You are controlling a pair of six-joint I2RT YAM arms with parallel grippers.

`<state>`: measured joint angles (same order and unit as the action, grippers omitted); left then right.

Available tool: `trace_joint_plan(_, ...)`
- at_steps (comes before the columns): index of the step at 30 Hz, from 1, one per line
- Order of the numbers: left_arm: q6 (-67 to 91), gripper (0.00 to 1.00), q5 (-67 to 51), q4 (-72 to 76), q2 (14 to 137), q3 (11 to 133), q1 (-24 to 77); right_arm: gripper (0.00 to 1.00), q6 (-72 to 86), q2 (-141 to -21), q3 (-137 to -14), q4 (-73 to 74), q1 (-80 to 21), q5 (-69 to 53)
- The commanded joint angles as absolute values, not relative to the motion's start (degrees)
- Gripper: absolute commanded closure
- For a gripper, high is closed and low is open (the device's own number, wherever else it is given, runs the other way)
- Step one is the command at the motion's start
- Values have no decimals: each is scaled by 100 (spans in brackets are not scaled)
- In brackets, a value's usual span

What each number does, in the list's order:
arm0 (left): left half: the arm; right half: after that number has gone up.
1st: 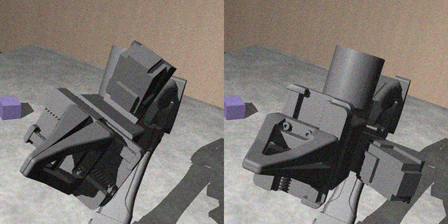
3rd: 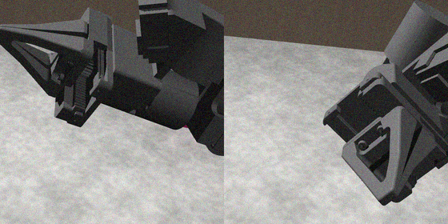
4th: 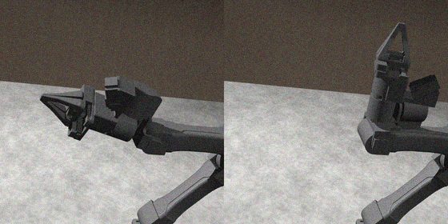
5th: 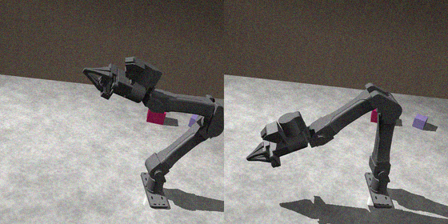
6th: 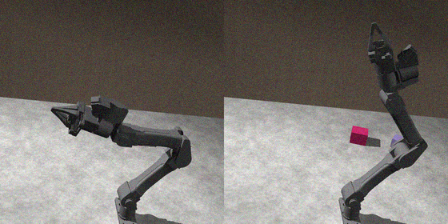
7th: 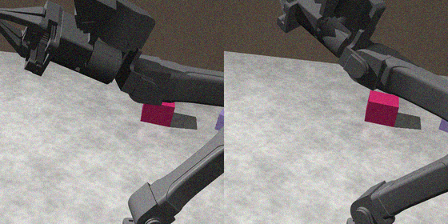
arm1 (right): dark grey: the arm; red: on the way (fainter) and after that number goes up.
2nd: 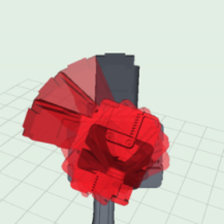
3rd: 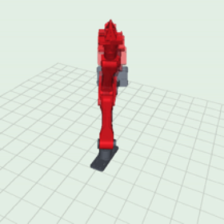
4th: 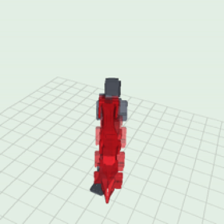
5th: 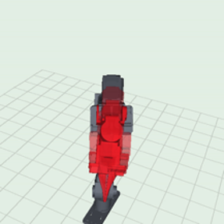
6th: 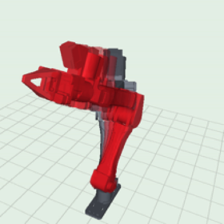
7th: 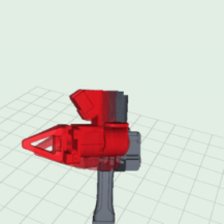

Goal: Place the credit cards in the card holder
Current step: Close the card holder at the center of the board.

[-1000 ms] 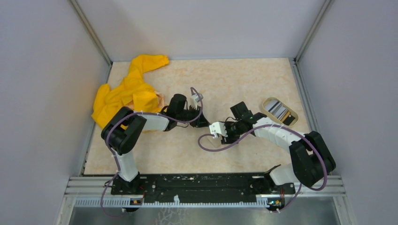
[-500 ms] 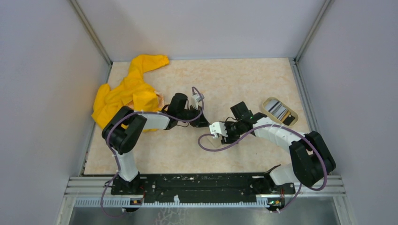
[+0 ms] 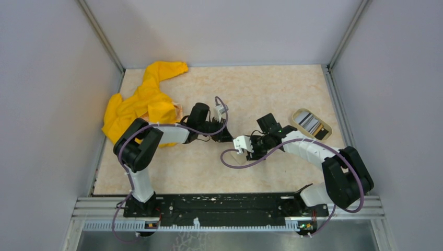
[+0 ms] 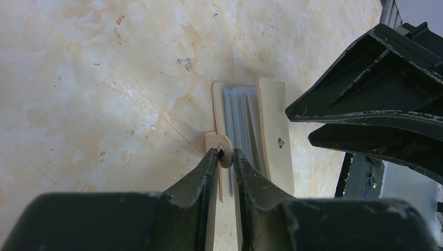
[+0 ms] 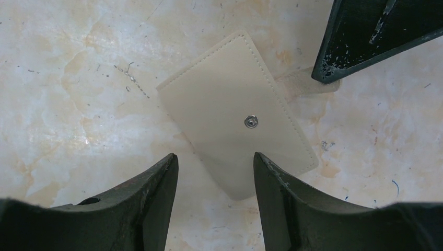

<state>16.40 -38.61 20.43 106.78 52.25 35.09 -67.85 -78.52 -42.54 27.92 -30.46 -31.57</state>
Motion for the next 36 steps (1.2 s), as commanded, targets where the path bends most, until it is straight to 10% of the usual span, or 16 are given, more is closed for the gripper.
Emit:
trace_joint_plan(1, 1503, 77, -4058, 2007, 10669, 5368, 3494, 45, -6741, -7831, -4472, 2788, -3006, -3322)
trace_joint_plan(26, 1363, 100, -4208, 1910, 10856, 5507, 3439, 44, -6926, -7647, -4419, 2850, -2912, -3281)
trace_joint_plan(36, 594, 100, -4654, 1533, 10680, 5740, 3452, 29, -9483, -7150, -3819, 2915, -2900, -3416)
